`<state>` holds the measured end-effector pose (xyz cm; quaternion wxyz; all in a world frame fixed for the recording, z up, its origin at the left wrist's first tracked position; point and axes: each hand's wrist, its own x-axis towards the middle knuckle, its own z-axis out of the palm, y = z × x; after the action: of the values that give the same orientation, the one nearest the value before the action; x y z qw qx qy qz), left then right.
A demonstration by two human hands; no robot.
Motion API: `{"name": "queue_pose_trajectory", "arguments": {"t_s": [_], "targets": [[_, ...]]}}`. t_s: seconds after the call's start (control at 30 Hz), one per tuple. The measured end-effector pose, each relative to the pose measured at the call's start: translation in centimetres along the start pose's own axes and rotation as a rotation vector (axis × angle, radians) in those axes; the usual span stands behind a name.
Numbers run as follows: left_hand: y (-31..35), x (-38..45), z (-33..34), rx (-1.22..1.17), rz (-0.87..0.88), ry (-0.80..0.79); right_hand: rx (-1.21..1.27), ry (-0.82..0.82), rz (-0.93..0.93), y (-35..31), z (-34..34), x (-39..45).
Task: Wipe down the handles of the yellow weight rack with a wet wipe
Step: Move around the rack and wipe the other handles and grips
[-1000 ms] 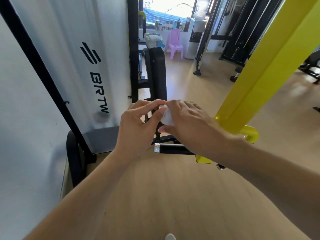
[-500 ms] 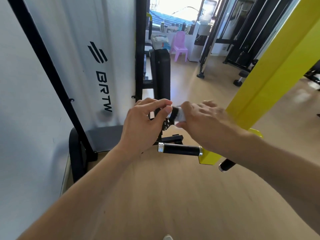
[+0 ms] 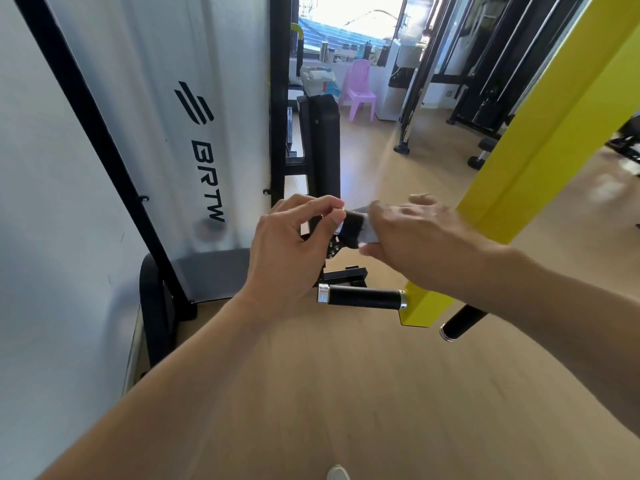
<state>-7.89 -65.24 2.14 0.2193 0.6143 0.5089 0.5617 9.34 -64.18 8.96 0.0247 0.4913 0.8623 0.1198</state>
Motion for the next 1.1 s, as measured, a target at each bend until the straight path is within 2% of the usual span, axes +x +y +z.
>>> {"name": "queue_pose_trajectory", "arguments": {"t_s": [0.13,0.23,0.37,0.43,0.5,0.57,0.63,0.73,0.8,0.87,0.93,1.0,1.03,1.1], "targets": [[0.1,-0.2,0.1,0.018,0.007,-0.01,-0.129,-0.042,-0.002,0.6,-0.9,0.0],[0.0,-0.2,-0.2,0.045,0.025,-0.018,0.051,-0.009,-0.015,-0.3,-1.3,1.0],[-0.1,0.0,-0.8,0.063,0.003,-0.023,0.375,0.092,0.107,-0.5,-0.8,0.6],[-0.1,-0.1,-0.8,0.069,0.001,-0.031,0.271,0.094,0.126,-0.2,-0.5,-0.6],[-0.1,-0.1,-0.7,0.078,0.009,-0.034,0.015,0.146,0.113,0.3,-0.7,-2.0],[0.0,-0.1,-0.7,0.094,0.024,-0.032,-0.149,0.122,0.125,0.3,-1.4,-2.7],[0.0,-0.1,-0.6,0.091,0.032,-0.031,-0.131,0.098,0.146,-0.4,-1.7,-2.5],[0.0,-0.1,-0.8,0.073,0.037,-0.036,0.046,0.167,0.086,-2.1,-1.0,-1.0],[-0.2,0.0,-1.0,0.072,0.04,-0.038,0.134,0.153,0.076,-2.6,-0.3,-0.7],[-0.3,0.1,-1.2,0.086,0.034,-0.045,0.052,0.151,0.077,-2.0,-0.1,-1.4],[-0.3,0.2,-1.3,0.097,0.028,-0.061,-0.113,0.066,0.087,-0.9,-0.3,-2.8],[-0.3,0.3,-1.3,0.115,0.033,-0.069,-0.259,-0.109,0.096,0.1,-0.5,-4.0],[-0.3,0.3,-1.3,0.117,0.031,-0.068,-0.303,-0.187,0.111,0.4,-0.5,-4.5],[-0.3,0.3,-1.2,0.106,0.024,-0.059,-0.301,-0.226,0.153,0.1,-0.3,-5.0]]}}
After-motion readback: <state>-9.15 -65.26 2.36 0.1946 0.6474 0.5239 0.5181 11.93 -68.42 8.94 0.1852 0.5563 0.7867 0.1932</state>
